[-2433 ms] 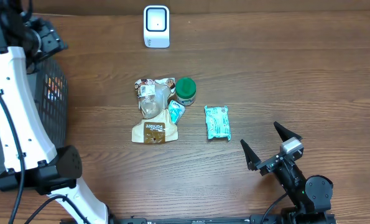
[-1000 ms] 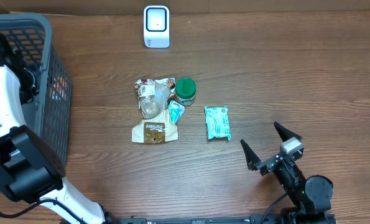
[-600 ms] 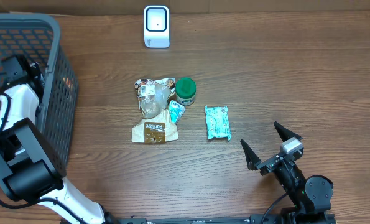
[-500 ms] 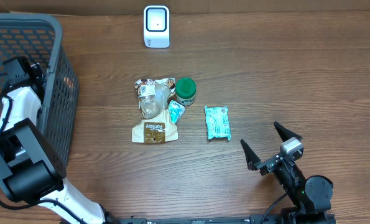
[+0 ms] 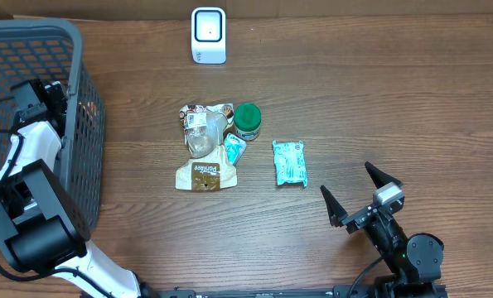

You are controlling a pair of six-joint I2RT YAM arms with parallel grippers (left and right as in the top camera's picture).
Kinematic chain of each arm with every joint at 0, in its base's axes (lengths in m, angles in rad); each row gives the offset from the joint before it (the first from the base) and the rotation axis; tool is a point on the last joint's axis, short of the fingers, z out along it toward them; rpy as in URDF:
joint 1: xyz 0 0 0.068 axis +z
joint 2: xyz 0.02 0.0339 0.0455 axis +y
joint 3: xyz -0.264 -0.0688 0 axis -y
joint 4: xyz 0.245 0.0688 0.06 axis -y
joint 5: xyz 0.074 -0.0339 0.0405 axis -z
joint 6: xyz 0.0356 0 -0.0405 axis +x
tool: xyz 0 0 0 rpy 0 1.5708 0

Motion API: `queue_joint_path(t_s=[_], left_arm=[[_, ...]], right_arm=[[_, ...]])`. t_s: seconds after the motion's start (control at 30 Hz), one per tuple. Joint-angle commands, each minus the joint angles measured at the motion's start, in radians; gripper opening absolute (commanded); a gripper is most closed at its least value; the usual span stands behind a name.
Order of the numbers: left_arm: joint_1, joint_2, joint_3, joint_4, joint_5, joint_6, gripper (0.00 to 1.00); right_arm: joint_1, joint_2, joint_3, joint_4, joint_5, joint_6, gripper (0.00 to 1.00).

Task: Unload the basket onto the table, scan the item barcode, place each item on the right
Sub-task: 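Reach the left gripper into the basket and grasp the orange Kleenex box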

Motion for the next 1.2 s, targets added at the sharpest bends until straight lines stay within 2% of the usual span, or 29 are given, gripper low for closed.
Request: queue_joint_path(t_s=[0.0, 0.1, 0.13, 0.17, 0.2, 0.37, 0.43, 0.57, 0.77, 1.17], left_arm=[[-0.003, 0.034, -0.064, -0.018, -0.054, -0.007, 0.26], [-0.003, 0.034, -0.067, -0.014, -0.054, -0.007, 0.25], [-0.003, 0.034, -0.068, -0.015, -0.055, -0.006, 0.22], [-0.003, 0.034, -0.069, -0.015, -0.057, -0.006, 0.16], [-0.003, 0.034, -0.069, -0.018, -0.058, -0.006, 0.05], [0.000, 0.013, -0.056, -0.035, -0.066, -0.007, 0.04], [0.002, -0.016, -0.042, -0.054, -0.090, -0.042, 0.04], [0.002, -0.115, -0.008, -0.112, -0.173, -0.119, 0.04], [0.002, -0.275, -0.004, -0.145, -0.216, -0.142, 0.04], [0.002, -0.325, -0.004, -0.202, -0.248, -0.195, 0.04]], right_arm=[[0.006, -0.012, -0.011, 0.002, 0.000, 0.003, 1.00], [0.006, -0.012, -0.011, 0.002, 0.000, 0.003, 1.00], [0.006, -0.012, -0.011, 0.002, 0.000, 0.003, 1.00], [0.006, -0.012, -0.011, 0.002, 0.000, 0.003, 1.00], [0.006, -0.012, -0.011, 0.002, 0.000, 0.003, 1.00], [0.006, -0.012, -0.011, 0.002, 0.000, 0.003, 1.00], [0.006, -0.012, -0.011, 0.002, 0.000, 0.003, 1.00], [0.006, -0.012, -0.011, 0.002, 0.000, 0.003, 1.00], [0.006, -0.012, -0.011, 0.002, 0.000, 0.003, 1.00], [0.006, -0.012, -0.011, 0.002, 0.000, 0.003, 1.00]])
